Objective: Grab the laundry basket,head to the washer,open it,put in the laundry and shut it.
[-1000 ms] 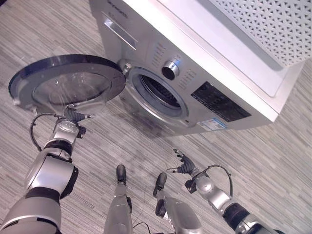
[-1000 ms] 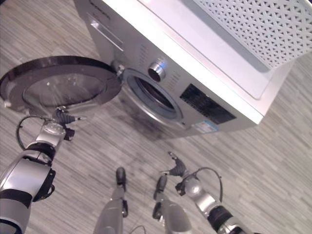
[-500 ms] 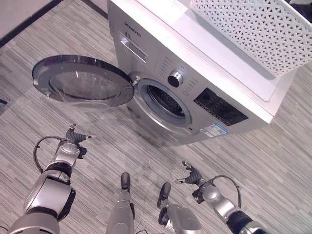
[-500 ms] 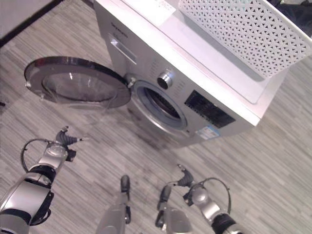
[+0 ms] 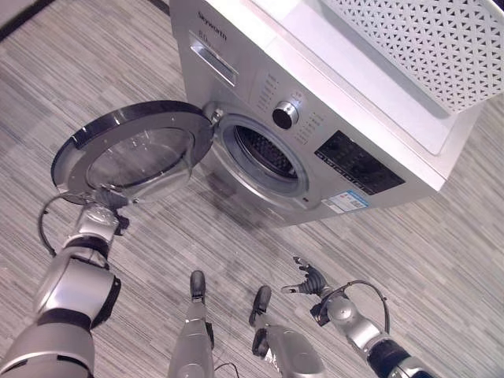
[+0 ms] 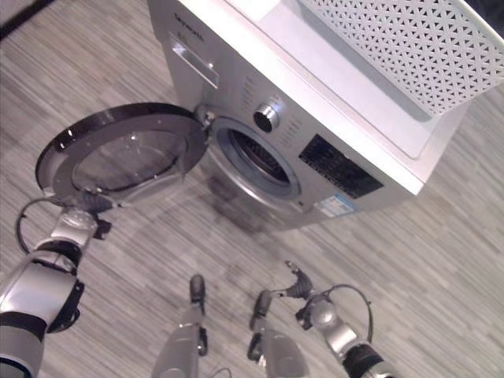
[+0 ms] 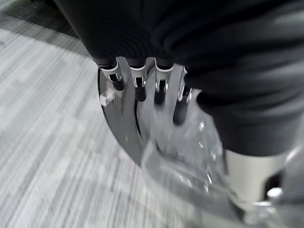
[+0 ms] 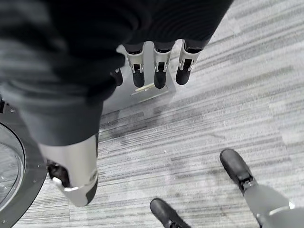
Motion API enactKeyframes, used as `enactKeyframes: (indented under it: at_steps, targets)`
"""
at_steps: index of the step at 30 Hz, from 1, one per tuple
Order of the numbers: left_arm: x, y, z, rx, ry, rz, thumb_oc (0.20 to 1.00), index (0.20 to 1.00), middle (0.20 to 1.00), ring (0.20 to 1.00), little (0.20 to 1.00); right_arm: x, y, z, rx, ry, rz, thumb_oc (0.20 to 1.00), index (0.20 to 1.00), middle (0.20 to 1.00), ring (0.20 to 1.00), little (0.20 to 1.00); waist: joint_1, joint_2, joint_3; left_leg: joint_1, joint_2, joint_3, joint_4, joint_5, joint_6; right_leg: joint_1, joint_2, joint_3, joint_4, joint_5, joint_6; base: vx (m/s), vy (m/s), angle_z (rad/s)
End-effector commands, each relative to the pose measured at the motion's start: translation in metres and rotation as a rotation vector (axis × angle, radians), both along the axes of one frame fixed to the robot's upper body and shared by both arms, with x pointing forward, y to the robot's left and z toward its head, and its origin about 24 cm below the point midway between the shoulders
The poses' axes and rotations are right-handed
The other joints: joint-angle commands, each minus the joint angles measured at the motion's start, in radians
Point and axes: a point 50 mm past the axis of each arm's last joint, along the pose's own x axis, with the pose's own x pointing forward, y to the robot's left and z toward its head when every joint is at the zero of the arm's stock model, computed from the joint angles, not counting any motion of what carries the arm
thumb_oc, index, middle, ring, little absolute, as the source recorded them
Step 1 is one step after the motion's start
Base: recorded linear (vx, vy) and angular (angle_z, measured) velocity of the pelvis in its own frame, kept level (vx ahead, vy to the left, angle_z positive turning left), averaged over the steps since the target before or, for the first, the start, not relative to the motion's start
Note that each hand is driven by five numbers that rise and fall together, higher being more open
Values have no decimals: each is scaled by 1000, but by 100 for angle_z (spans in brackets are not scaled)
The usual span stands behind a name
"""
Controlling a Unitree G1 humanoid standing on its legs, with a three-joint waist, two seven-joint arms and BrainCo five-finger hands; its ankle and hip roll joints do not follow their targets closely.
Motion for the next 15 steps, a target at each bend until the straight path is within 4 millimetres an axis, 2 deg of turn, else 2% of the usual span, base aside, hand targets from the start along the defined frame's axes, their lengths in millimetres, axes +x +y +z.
enactKeyframes:
  at_steps: [1,2,6,11,15]
  targets:
    - [16,-5,53,84,-175,-24,1000,1000,1000,1000,1000,1,7,10,67,-70,2,1000,1000,1000,1000,1000,2,-42,38,33,2,33,3,-99,-9,-82,-95,59,0,97,105,-23,-46,4]
    - [17,-4,65,105,-225,-5,1000,1000,1000,1000,1000,2,9,12,76,-84,0,1000,1000,1000,1000,1000,0,-47,39,13,7,27,3,-95,-13,-99,-94,57,0,98,107,-12,-40,4]
    - [16,-1,71,133,-259,15,1000,1000,1000,1000,1000,1,13,11,78,-86,4,1000,1000,1000,1000,1000,-1,-51,35,-7,13,20,3,-92,-17,-116,-92,57,0,96,106,-3,-25,5]
    - [11,3,56,132,-235,32,1000,1000,1000,1000,1000,-6,16,3,66,-55,26,1000,1000,1000,1000,1000,6,-52,28,-1,17,16,3,-97,-19,-114,-89,57,0,88,103,10,-13,5]
    - [3,6,34,117,-211,46,1000,1000,1000,1000,1000,-12,8,-7,11,-16,28,1000,1000,1000,1000,1000,18,-48,21,19,12,21,3,-105,-16,-98,-86,59,0,81,100,0,0,0]
